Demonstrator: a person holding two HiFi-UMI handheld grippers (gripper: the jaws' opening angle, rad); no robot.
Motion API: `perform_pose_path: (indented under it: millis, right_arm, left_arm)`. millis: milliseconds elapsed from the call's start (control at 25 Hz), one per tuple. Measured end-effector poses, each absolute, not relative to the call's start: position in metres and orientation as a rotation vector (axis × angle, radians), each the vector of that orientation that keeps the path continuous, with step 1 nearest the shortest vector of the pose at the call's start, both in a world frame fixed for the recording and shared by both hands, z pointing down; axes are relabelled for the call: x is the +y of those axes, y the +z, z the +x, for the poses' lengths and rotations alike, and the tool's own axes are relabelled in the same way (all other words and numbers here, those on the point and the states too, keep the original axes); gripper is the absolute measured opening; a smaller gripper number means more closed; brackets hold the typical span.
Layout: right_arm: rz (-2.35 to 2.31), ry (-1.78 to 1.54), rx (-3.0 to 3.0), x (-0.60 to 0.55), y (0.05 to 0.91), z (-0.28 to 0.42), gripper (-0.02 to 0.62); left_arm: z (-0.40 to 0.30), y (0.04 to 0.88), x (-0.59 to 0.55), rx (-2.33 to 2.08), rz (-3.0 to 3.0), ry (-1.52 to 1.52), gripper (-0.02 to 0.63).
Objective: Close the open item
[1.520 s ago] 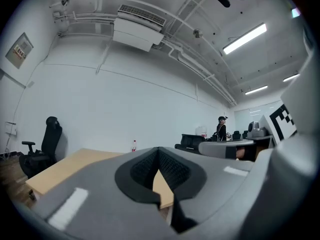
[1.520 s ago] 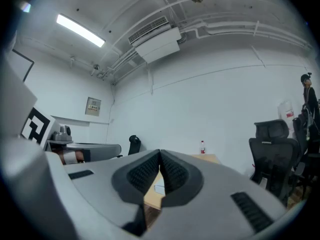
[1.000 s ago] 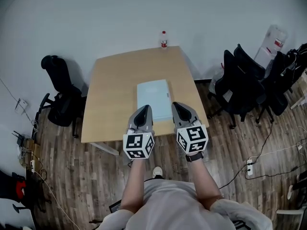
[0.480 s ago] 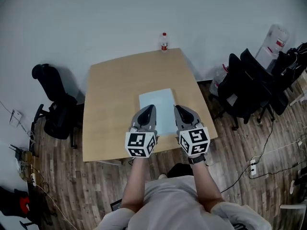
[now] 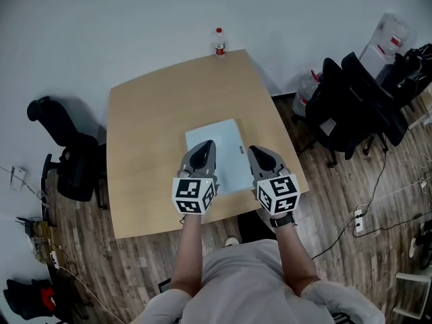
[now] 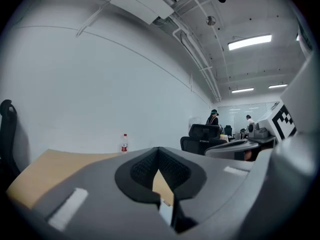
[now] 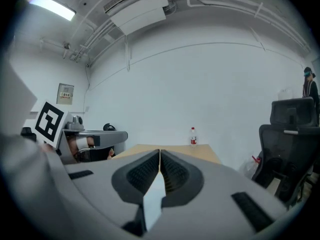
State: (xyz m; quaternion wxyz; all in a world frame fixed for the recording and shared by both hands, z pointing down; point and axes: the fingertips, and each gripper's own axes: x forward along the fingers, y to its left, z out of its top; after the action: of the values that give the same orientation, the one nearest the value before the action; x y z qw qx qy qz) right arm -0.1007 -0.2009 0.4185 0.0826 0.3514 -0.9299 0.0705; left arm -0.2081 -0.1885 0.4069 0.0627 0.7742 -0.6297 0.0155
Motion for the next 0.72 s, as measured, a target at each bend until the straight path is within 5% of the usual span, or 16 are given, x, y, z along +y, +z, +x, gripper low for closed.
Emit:
perform_pose_path:
  millis: [720]
  right_arm:
    - [0.927, 0.525, -2.554, -0.241, 0.547, -0.087, 0.014]
  left_arm:
    - [-0.195, 0.520, -0.291, -1.474, 2.412, 0.580, 0.009]
